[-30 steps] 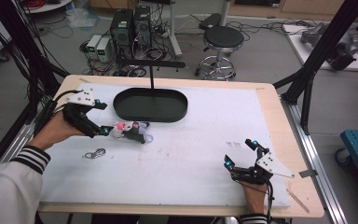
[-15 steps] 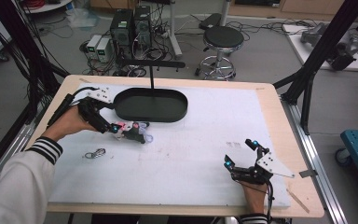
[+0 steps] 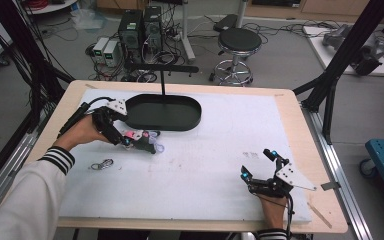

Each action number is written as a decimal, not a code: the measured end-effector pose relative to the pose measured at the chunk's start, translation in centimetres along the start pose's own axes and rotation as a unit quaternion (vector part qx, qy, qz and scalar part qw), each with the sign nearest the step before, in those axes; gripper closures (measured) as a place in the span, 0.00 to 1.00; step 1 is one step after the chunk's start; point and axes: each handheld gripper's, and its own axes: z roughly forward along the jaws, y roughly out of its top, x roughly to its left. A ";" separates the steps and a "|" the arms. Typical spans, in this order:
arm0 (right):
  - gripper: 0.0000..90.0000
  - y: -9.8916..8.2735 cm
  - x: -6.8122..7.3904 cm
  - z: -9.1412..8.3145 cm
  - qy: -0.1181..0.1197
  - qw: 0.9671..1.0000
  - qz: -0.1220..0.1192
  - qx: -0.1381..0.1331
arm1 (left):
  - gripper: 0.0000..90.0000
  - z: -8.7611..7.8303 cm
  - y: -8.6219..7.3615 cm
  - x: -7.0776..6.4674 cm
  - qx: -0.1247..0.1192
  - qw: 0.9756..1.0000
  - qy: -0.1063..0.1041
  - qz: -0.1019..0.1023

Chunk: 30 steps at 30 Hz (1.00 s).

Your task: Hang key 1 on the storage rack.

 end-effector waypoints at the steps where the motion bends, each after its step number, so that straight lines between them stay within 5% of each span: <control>1: 0.02 0.0 0.0 0.0 0.000 1.000 0.001 0.000 | 0.08 0.2 -0.1 0.1 0.004 1.000 -0.002 -0.001; 13: 0.02 0.0 0.0 -0.1 0.000 1.000 0.004 -0.007 | 0.09 2.5 -0.4 0.3 0.046 0.999 -0.025 -0.001; 25: 0.02 -0.1 0.0 -0.1 -0.001 1.000 0.007 -0.006 | 0.13 3.2 -0.9 0.7 0.074 0.997 -0.025 0.002; 30: 0.02 -0.1 0.0 -0.1 -0.001 1.000 0.007 -0.006 | 0.19 3.4 -1.0 0.7 0.087 0.996 -0.033 0.018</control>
